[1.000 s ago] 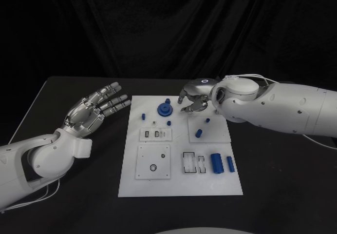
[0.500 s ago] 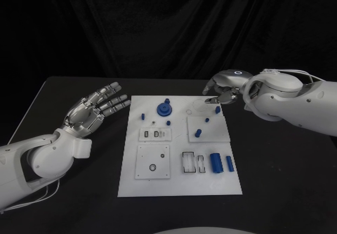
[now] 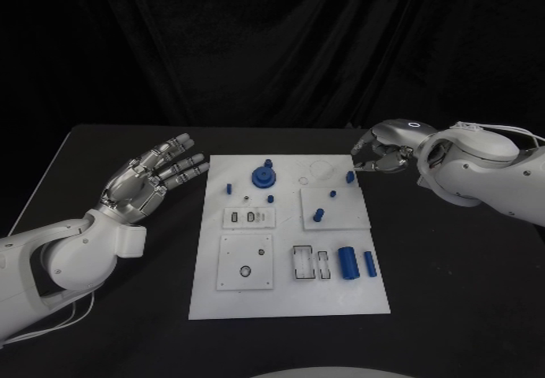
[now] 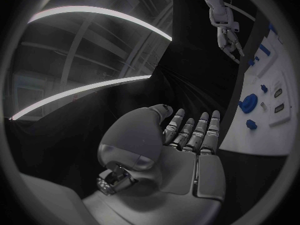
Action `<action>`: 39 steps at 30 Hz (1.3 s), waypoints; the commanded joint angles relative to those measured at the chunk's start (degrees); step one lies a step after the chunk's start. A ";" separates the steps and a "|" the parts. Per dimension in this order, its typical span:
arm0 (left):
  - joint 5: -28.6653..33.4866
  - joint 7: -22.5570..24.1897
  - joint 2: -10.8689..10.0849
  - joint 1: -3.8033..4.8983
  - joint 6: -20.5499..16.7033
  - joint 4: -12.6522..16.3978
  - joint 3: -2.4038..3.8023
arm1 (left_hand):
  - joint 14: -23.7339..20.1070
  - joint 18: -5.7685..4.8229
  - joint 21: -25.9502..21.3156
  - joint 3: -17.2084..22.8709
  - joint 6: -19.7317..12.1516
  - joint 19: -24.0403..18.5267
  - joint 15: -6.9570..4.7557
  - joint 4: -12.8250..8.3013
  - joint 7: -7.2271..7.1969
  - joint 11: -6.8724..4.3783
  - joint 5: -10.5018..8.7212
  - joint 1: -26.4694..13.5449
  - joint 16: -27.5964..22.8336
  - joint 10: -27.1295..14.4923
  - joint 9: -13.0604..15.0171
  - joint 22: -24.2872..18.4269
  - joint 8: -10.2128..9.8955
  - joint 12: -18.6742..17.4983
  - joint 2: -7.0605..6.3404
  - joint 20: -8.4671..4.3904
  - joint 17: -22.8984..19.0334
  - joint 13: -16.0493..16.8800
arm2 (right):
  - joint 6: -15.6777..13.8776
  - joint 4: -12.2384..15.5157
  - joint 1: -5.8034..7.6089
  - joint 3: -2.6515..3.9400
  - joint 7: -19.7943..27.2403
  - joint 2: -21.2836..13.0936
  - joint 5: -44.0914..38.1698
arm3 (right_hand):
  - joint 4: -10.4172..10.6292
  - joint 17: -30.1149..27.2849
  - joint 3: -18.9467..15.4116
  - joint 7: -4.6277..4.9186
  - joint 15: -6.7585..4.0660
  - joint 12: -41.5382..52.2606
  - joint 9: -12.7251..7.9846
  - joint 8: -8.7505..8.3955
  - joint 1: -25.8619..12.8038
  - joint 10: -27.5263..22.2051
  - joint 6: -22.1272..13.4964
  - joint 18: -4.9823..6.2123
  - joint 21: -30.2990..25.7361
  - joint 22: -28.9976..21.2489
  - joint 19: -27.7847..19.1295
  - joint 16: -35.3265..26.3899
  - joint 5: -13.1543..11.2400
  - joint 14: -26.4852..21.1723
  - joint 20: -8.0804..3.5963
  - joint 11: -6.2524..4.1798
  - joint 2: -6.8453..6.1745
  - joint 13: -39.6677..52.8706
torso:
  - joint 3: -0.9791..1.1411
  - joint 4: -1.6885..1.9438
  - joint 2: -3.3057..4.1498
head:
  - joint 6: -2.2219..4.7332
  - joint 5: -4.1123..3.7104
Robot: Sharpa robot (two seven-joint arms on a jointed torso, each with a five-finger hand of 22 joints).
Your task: Assemble the parts on the task board
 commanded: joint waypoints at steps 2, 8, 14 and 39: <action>0.08 0.36 0.07 -0.09 0.65 0.00 0.04 | 0.38 -0.95 0.20 0.45 0.48 0.35 -0.05 -0.03 0.29 0.53 0.31 -0.54 0.30 0.04 0.10 -0.03 0.38 0.30 -0.04 0.04 0.07 0.05 | -1.02 -0.15 -0.90 0.01 -2.08 -0.19 0.37 | 0.36 13.23 -0.59 0.17 -0.38 0.16 -0.14 -0.28 -0.20 5.87 -0.46 -0.12 -0.65 9.95 -0.05 -0.41 -0.79 5.31 -0.17 -0.43 -0.81 15.09 | 0.03 -0.15 -0.03 | -0.15 0.14; 0.08 0.29 0.03 -0.11 0.72 -0.05 0.04 | 0.38 -0.95 0.20 0.45 0.48 0.35 -0.05 -0.03 0.29 0.53 0.31 -0.54 0.30 0.04 0.10 -0.03 0.38 0.30 -0.04 0.04 0.07 0.05 | -1.30 -0.52 -2.22 0.00 -2.30 -0.02 0.39 | 0.77 12.77 -1.00 0.34 -0.32 0.16 -0.24 -0.36 -0.22 5.87 -0.34 -0.03 -1.09 9.82 -0.30 -0.66 -1.56 5.14 -0.15 -0.33 -1.06 15.09 | 0.02 0.08 -0.02 | -0.25 -0.03; 0.08 0.20 0.03 -0.13 0.84 -0.11 0.04 | 0.38 -0.95 0.20 0.45 0.48 0.35 -0.05 -0.03 0.29 0.53 0.31 -0.54 0.30 0.04 0.10 -0.03 0.38 0.30 -0.04 0.04 0.07 0.05 | -2.71 -0.86 -3.30 -0.01 -2.28 0.31 0.21 | 1.21 12.47 -1.50 0.54 -0.21 0.16 -0.33 -0.42 -0.26 5.87 -0.20 0.04 -1.51 9.70 -0.53 -0.83 -2.24 5.02 -0.08 -0.16 -1.44 15.09 | -0.02 0.09 -0.02 | -0.40 -0.07; 0.08 -0.44 -0.04 -0.23 1.24 -0.30 0.04 | 0.36 -0.96 0.22 0.63 0.45 0.37 -0.05 -0.09 0.31 0.58 0.35 -0.67 0.36 0.12 0.09 -0.03 0.38 0.41 -0.06 0.04 0.06 0.06 | -1.87 -2.89 -4.86 0.00 -3.46 2.75 -0.66 | 1.15 10.56 -1.79 1.01 0.18 -0.10 -0.71 -0.45 2.43 5.30 0.14 0.52 -3.97 9.05 -1.81 -1.95 0.93 4.27 0.33 0.27 -1.44 14.55 | -0.05 0.02 -0.01 | -0.92 0.07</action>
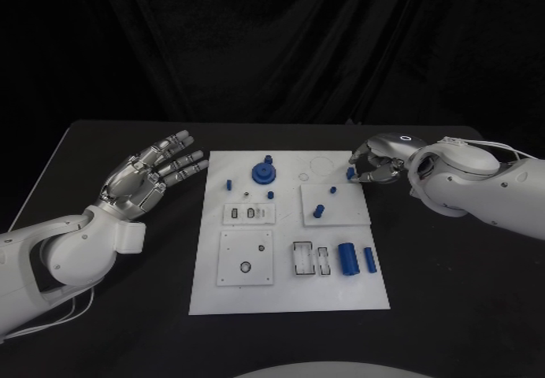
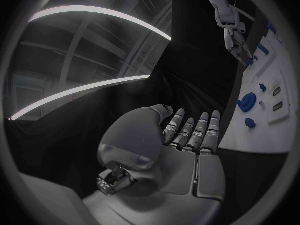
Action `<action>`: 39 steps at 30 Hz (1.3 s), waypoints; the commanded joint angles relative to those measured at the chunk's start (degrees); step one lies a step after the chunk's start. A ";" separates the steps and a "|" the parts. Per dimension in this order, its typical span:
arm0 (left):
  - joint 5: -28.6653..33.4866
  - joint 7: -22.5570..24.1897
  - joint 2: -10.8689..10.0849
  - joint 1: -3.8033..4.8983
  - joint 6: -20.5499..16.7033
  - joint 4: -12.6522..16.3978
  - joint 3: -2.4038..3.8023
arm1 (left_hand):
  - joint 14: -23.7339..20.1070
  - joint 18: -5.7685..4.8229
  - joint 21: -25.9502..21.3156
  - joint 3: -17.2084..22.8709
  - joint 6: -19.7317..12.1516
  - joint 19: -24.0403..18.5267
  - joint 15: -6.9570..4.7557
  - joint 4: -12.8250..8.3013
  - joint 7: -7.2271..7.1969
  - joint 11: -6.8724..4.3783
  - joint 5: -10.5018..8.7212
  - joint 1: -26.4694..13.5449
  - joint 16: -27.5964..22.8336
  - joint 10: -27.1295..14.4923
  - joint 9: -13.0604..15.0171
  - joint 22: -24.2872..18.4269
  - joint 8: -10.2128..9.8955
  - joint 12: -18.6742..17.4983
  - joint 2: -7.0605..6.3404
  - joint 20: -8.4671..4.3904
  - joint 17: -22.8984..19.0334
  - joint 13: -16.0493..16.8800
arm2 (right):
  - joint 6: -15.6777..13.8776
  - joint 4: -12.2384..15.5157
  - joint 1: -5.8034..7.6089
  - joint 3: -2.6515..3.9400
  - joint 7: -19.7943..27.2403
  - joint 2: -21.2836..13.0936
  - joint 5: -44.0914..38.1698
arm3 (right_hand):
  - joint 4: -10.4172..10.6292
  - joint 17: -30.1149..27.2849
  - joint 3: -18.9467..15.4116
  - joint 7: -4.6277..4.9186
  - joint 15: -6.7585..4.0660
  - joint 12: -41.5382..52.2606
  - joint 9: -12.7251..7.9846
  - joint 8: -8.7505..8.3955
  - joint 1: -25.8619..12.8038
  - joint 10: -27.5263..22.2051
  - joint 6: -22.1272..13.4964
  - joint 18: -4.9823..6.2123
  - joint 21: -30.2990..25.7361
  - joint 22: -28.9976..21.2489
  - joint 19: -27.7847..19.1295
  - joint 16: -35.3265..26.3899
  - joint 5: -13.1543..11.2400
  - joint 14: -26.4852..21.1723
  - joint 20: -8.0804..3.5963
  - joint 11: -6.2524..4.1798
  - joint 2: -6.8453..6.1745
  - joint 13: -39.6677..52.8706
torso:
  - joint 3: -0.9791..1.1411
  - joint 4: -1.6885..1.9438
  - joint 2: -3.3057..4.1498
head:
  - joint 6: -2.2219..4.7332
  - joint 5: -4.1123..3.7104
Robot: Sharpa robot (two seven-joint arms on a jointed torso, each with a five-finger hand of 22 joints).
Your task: Assemble the parts on the task board
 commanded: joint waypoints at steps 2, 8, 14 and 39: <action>0.08 0.15 0.01 -0.13 1.01 0.05 0.04 | 0.36 -0.96 0.22 0.35 0.45 0.37 -0.05 -0.12 0.32 0.38 0.35 -0.67 0.37 -0.08 0.06 -0.03 0.39 0.19 -0.06 0.04 0.08 0.07 | -0.25 -0.18 -0.42 0.02 -1.16 0.23 -0.57 | -0.15 10.46 -0.18 -0.02 0.19 -0.09 0.20 0.64 0.81 5.31 1.22 0.55 -0.32 9.04 -0.38 -0.40 0.58 4.25 0.13 0.28 0.20 14.57 | -0.02 0.02 0.01 | -0.11 0.02; 0.08 0.10 0.01 -0.18 1.09 -0.04 0.04 | 0.33 -0.96 0.23 0.40 0.42 0.38 -0.05 -0.14 0.32 0.40 0.35 -0.71 0.35 -0.02 0.06 -0.03 0.38 0.28 -0.07 0.04 0.07 0.09 | -0.69 -0.35 -0.76 0.02 -0.52 0.54 -0.58 | -0.23 10.33 -0.14 -0.02 0.19 -0.06 0.52 1.16 1.23 5.37 2.41 0.55 -0.39 9.05 -0.35 -0.48 1.29 4.21 0.13 0.28 0.31 14.63 | -0.04 0.03 0.00 | -0.16 0.01; 0.08 0.05 -0.02 -0.24 1.15 -0.03 0.04 | 0.33 -0.96 0.23 0.40 0.42 0.38 -0.05 -0.14 0.32 0.40 0.35 -0.71 0.35 -0.02 0.06 -0.03 0.38 0.28 -0.07 0.04 0.07 0.09 | -1.17 -0.62 -0.92 0.02 0.04 0.82 -0.58 | -0.46 10.08 0.10 -0.06 0.16 -0.07 0.97 1.64 1.89 5.36 3.57 0.57 -0.55 9.04 -0.36 -0.64 3.01 4.12 0.11 0.24 0.46 14.62 | -0.03 0.05 0.00 | -0.10 -0.03; 0.08 -0.30 -0.32 -0.47 1.23 -0.20 0.04 | 0.35 -0.96 0.23 0.46 0.41 0.39 -0.05 -0.15 0.32 0.42 0.36 -0.75 0.40 0.05 0.05 -0.03 0.37 0.39 -0.06 0.03 0.08 0.10 | -12.19 1.46 -0.96 0.08 2.77 0.17 -0.58 | -1.17 10.23 1.96 -1.45 -0.64 0.16 4.69 6.90 4.10 5.87 11.36 0.43 -0.05 9.28 0.29 -0.59 8.72 4.29 -0.66 -0.60 2.40 15.10 | 0.01 0.03 0.00 | -0.13 0.32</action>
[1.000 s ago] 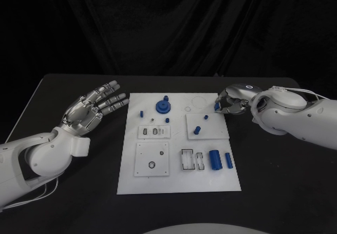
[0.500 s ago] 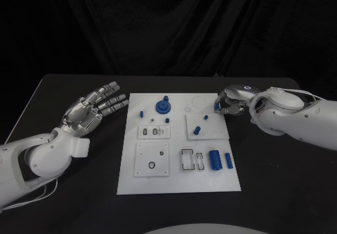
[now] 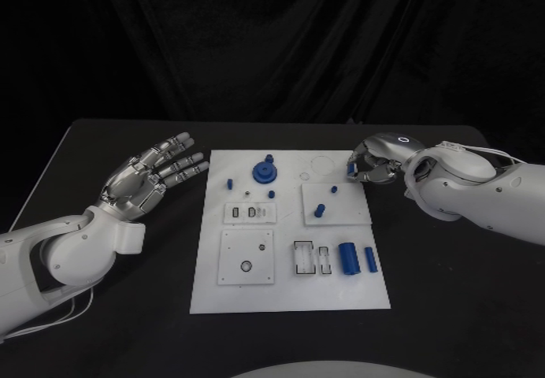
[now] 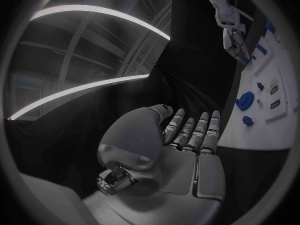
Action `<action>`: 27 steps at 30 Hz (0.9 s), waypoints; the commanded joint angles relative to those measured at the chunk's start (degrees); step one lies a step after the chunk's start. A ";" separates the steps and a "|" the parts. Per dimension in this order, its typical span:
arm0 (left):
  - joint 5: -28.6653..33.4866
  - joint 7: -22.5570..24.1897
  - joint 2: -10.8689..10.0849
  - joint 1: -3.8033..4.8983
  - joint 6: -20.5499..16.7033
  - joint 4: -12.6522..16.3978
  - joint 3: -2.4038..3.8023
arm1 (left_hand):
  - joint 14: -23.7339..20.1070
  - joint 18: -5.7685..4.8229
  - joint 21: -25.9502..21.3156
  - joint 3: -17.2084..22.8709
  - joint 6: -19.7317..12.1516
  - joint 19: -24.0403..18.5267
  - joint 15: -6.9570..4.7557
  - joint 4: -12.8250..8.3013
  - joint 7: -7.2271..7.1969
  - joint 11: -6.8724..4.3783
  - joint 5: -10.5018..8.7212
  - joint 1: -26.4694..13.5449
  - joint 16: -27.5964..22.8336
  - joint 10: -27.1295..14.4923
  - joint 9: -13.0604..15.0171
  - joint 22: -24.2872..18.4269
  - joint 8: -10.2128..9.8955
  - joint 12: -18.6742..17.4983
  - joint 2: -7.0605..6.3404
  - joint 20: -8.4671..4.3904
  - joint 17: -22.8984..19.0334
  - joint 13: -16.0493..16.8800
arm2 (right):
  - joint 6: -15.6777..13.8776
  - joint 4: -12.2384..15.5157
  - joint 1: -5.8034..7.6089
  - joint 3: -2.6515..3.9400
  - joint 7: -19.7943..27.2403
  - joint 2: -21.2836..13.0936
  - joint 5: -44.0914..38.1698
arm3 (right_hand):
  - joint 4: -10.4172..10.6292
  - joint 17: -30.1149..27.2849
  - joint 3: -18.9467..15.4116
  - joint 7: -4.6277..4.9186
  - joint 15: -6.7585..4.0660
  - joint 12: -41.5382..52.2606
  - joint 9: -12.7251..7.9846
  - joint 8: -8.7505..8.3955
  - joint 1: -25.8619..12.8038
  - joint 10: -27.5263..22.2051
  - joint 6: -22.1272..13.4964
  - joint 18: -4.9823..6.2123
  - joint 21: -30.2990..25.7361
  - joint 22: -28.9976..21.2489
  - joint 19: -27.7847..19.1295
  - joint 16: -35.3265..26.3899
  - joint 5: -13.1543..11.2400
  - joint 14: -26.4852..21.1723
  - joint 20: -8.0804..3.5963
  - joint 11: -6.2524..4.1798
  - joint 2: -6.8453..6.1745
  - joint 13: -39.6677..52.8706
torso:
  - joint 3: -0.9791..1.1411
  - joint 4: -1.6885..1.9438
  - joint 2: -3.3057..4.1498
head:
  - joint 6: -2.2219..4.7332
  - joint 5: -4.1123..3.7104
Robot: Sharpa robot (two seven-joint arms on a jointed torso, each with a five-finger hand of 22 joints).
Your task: Assemble the parts on the task board
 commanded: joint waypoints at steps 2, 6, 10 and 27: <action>0.08 0.30 -0.08 -0.13 0.85 0.07 0.04 | 0.35 -0.96 0.24 0.31 0.40 0.39 -0.05 0.01 0.32 0.43 0.36 -0.52 0.18 0.05 0.06 -0.03 0.38 0.39 0.17 0.04 0.09 0.06 | -8.38 2.00 0.39 0.07 2.04 -0.58 -0.44 | -0.32 10.36 0.57 -0.34 -0.16 0.16 1.10 1.20 1.20 5.95 1.43 0.35 0.75 9.32 0.35 -0.08 1.49 4.34 -0.13 -0.14 0.42 15.07 | 0.03 -0.01 0.00 | 0.04 0.09; 0.08 0.26 -0.03 -0.15 0.79 0.02 0.04 | 0.35 -0.96 0.24 0.31 0.40 0.39 -0.05 0.01 0.32 0.43 0.36 -0.52 0.18 0.05 0.06 -0.03 0.38 0.39 0.17 0.04 0.09 0.06 | -9.89 5.26 1.85 0.09 1.88 -0.80 -0.90 | -0.44 10.42 0.63 -0.29 -0.02 0.16 1.44 1.48 1.30 5.95 1.68 0.29 0.96 9.38 0.49 -0.04 2.34 4.38 -0.05 0.05 0.25 15.07 | 0.02 -0.02 0.00 | -0.06 0.19; 0.08 0.12 0.20 -0.18 0.81 -0.04 0.04 | 0.33 -0.96 0.26 0.47 0.43 0.42 -0.05 -0.04 0.32 0.46 0.37 -0.65 0.24 0.13 0.07 -0.03 0.39 0.50 0.16 0.03 0.09 0.06 | -8.00 10.18 2.95 0.11 0.68 -0.54 -2.17 | -0.62 10.41 0.60 -0.15 0.21 0.16 1.92 1.87 1.23 5.95 2.10 0.34 0.70 9.29 0.39 -0.05 3.50 4.40 0.12 0.34 -0.18 15.07 | 0.03 -0.09 -0.01 | -0.29 0.43; 0.08 -0.51 0.51 -0.22 0.70 -0.12 0.04 | 0.38 -0.96 0.26 0.52 0.57 0.42 -0.05 -0.07 0.30 0.47 0.36 -0.69 0.32 0.22 0.10 -0.03 0.44 0.65 0.13 0.04 0.10 0.09 | 5.32 13.15 2.16 0.10 -3.48 11.62 -9.15 | -1.58 10.13 1.16 -0.30 0.09 0.16 2.91 2.27 1.44 5.95 2.25 0.66 -0.48 8.91 -0.15 -0.22 5.93 4.34 0.12 0.17 -0.48 15.07 | -0.02 0.14 0.00 | -0.68 0.26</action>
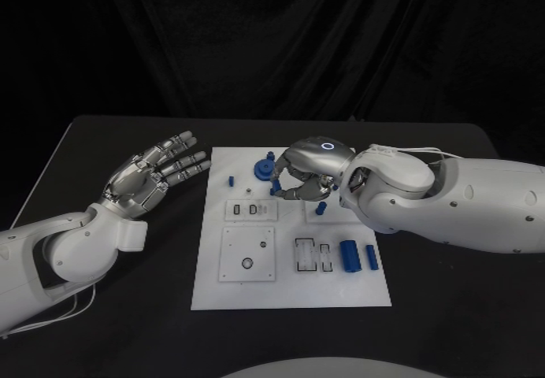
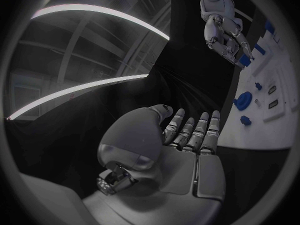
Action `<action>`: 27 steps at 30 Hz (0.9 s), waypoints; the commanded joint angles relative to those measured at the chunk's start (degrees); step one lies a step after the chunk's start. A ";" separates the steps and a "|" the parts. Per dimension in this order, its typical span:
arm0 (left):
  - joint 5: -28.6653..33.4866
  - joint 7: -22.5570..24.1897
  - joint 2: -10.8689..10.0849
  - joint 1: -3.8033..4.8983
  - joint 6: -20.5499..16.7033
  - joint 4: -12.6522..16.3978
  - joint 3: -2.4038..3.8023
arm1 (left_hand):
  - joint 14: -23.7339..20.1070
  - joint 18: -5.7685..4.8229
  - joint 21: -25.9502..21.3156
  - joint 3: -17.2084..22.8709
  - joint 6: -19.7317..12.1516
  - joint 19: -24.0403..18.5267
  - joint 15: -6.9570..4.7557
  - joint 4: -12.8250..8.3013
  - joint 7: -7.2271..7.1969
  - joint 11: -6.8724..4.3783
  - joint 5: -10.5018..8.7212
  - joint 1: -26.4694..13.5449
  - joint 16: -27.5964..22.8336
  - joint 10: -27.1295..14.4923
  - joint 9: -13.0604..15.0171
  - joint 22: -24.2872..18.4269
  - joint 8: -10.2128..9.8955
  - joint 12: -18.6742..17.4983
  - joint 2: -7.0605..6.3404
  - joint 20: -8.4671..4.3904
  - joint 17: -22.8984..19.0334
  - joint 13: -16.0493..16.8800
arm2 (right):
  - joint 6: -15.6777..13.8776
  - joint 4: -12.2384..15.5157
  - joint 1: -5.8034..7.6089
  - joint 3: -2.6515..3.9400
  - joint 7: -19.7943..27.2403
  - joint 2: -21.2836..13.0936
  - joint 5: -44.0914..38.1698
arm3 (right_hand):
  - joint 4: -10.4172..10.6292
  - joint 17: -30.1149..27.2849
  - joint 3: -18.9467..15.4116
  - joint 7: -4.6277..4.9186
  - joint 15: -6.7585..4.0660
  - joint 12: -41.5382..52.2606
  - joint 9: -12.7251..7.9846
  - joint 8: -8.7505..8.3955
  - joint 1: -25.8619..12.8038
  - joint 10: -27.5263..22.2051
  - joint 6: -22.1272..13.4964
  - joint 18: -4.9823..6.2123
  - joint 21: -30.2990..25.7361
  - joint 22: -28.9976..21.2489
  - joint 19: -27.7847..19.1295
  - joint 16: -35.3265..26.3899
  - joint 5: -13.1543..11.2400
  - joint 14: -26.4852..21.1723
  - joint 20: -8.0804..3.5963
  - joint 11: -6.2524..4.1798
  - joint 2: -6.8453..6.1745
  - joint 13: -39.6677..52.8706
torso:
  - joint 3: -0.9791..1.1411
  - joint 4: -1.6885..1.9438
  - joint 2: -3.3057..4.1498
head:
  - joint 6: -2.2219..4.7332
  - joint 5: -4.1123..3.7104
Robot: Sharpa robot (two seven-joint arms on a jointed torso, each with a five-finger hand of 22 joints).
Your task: Assemble the parts on the task board
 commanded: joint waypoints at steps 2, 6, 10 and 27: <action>0.07 0.12 0.33 -0.08 0.77 -0.10 0.04 | 0.38 -0.96 0.26 0.36 0.36 0.42 -0.05 0.10 0.10 0.26 0.37 -0.46 0.32 0.01 0.05 -0.03 0.19 0.36 -0.10 0.04 0.08 0.09 | 3.33 -0.94 -0.67 0.03 -2.92 2.06 -4.63 | -0.30 10.33 0.03 -1.05 0.08 0.16 2.60 0.76 0.44 5.96 1.12 0.63 -0.08 8.97 -0.04 -0.11 0.47 4.41 0.11 0.15 -0.12 15.09 | -0.04 -0.06 -0.01 | -0.22 0.21; 0.07 0.02 0.51 -0.12 0.89 -0.27 0.04 | 0.37 -0.96 0.26 0.40 0.46 0.43 -0.05 0.06 0.07 0.27 0.36 -0.49 0.32 0.08 0.07 -0.03 0.23 0.43 -0.13 0.03 0.08 0.10 | 3.21 -1.91 -1.13 0.03 -3.95 3.44 -5.80 | -0.44 10.73 0.05 -1.08 0.03 0.16 2.80 0.81 0.21 5.96 1.13 0.57 0.22 9.05 0.19 0.12 0.86 4.57 0.08 0.10 -0.28 15.09 | -0.10 0.07 0.01 | -0.29 -0.03; 0.07 0.01 0.53 -0.17 0.94 -0.29 0.04 | 0.37 -0.96 0.26 0.55 0.48 0.41 -0.05 0.00 -0.04 0.47 0.39 -0.60 0.38 0.46 0.08 -0.04 0.26 0.93 -0.16 0.03 0.08 0.19 | 4.15 -2.78 -1.59 0.04 -5.11 4.43 -6.45 | -0.55 10.78 0.10 -1.14 0.00 0.16 2.94 0.88 0.12 5.96 1.22 0.58 0.23 9.05 0.23 0.16 1.08 4.60 0.05 0.06 -0.35 15.09 | -0.10 -0.07 -0.02 | -0.49 0.00; 0.07 -0.13 0.56 -0.28 0.86 -0.39 0.04 | 0.41 -0.96 0.28 0.72 0.49 0.45 -0.06 -0.06 -0.16 0.75 0.39 -0.76 0.51 0.95 0.08 -0.04 0.28 1.53 -0.21 0.03 0.08 0.30 | 5.20 -4.53 -2.88 0.04 -6.02 5.91 -6.91 | -0.64 10.61 0.16 -1.13 -0.07 0.16 3.21 0.81 -0.39 5.96 0.98 0.66 -0.10 8.94 0.15 0.06 1.03 4.57 -0.02 0.02 -0.42 15.09 | -0.03 0.03 0.05 | -0.87 -0.30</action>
